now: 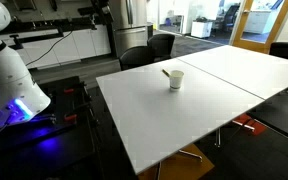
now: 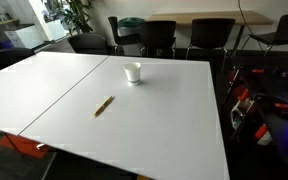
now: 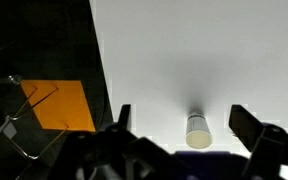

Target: Pick up the pen and put it in the cup

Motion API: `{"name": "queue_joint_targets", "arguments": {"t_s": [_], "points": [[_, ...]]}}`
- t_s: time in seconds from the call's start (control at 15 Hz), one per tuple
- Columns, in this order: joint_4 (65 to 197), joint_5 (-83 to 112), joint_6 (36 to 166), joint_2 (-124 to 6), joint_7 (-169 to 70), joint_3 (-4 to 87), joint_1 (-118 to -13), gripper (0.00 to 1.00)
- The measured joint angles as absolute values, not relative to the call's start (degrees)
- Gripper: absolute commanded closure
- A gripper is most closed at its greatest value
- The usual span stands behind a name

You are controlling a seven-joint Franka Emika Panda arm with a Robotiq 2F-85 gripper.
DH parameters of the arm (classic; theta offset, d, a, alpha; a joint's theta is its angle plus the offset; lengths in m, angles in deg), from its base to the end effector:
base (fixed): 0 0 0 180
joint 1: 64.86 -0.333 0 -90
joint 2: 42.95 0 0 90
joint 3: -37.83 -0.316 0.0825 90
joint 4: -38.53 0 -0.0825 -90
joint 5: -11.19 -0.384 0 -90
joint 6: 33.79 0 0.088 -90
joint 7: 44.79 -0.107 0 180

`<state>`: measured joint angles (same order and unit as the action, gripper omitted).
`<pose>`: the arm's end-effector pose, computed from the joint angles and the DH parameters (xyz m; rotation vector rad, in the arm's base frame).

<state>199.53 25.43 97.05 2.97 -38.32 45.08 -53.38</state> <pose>0.3096 -0.1084 0.4433 2.9473 -0.0756 0.3651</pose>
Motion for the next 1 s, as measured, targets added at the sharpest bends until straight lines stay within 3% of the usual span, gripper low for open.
{"name": "queue_joint_targets", "arguments": {"t_s": [1.0], "points": [[199.27, 25.42, 97.31, 1.8, -38.5, 44.86, -53.4, 0.0]]}}
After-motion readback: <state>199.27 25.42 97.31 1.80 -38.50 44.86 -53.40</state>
